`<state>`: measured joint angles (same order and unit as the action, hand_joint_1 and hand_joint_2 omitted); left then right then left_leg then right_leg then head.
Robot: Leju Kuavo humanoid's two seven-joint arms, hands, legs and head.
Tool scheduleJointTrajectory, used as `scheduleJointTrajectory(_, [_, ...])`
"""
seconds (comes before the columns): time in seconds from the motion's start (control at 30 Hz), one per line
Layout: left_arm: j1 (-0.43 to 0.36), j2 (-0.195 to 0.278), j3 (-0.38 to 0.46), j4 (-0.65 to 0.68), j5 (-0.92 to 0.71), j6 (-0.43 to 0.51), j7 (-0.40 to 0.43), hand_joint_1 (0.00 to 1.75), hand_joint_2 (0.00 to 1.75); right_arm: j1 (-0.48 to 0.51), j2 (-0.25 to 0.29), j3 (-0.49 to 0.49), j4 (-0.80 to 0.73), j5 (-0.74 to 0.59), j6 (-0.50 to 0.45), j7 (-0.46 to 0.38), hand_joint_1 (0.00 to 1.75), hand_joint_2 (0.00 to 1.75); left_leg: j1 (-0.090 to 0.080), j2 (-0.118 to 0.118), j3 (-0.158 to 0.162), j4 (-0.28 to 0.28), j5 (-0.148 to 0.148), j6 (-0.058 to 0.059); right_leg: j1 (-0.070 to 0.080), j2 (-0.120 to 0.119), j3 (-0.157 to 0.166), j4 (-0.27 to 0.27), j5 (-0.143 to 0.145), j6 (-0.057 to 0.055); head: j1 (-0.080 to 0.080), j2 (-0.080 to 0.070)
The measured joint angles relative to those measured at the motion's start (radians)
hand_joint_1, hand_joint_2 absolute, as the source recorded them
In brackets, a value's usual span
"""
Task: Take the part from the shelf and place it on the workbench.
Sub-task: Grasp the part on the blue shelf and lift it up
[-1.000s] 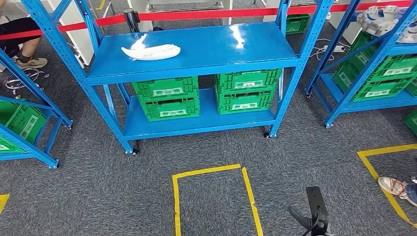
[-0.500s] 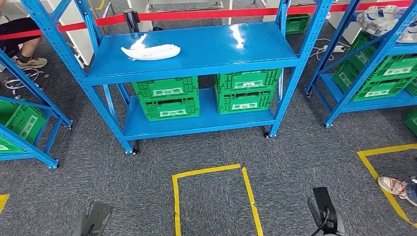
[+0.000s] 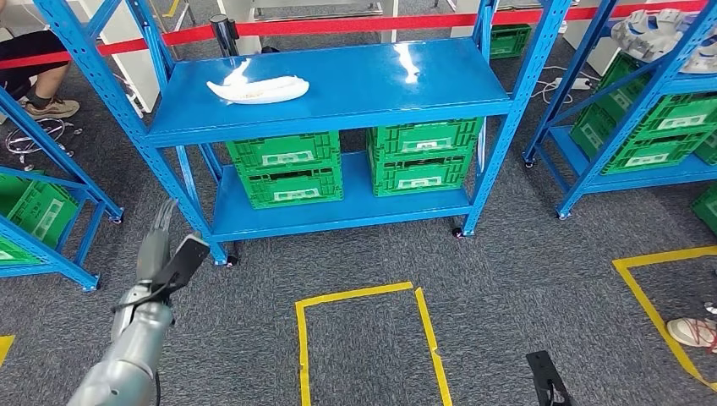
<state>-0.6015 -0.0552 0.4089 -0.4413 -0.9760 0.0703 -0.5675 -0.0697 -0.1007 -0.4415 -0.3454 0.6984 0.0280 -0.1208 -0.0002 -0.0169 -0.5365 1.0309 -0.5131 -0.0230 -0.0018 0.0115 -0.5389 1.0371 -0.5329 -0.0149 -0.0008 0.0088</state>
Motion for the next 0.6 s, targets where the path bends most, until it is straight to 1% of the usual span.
scheduleJointTrajectory(0.3, [-0.224,-0.005,-0.214,-0.096,0.058,-0.014,0.051,0.00,0.00,0.010,0.016,-0.037,0.054,0.064,0.045,0.063,0.00,0.00,0.000,0.000,0.000,0.000,0.000,0.000,0.000,0.001,0.000,0.000,0.001,0.000,0.000,0.000])
scheduleJointTrajectory(0.5, [-0.369,-0.002,-0.364,-0.139,0.081,0.007,0.126,0.00,0.00,0.014,0.032,-0.059,0.083,0.107,0.074,0.089,0.00,0.00,0.000,0.000,0.000,0.001,0.000,0.000,0.000,0.001,0.000,0.000,0.001,0.000,0.000,0.000])
scheduleJointTrajectory(0.6, [-0.438,0.007,-0.439,-0.150,0.091,0.025,0.173,0.00,0.00,0.014,0.043,-0.067,0.096,0.133,0.088,0.100,0.00,0.00,-0.001,0.000,-0.001,0.002,0.000,0.000,-0.001,0.001,0.000,0.000,0.002,0.001,0.000,0.000])
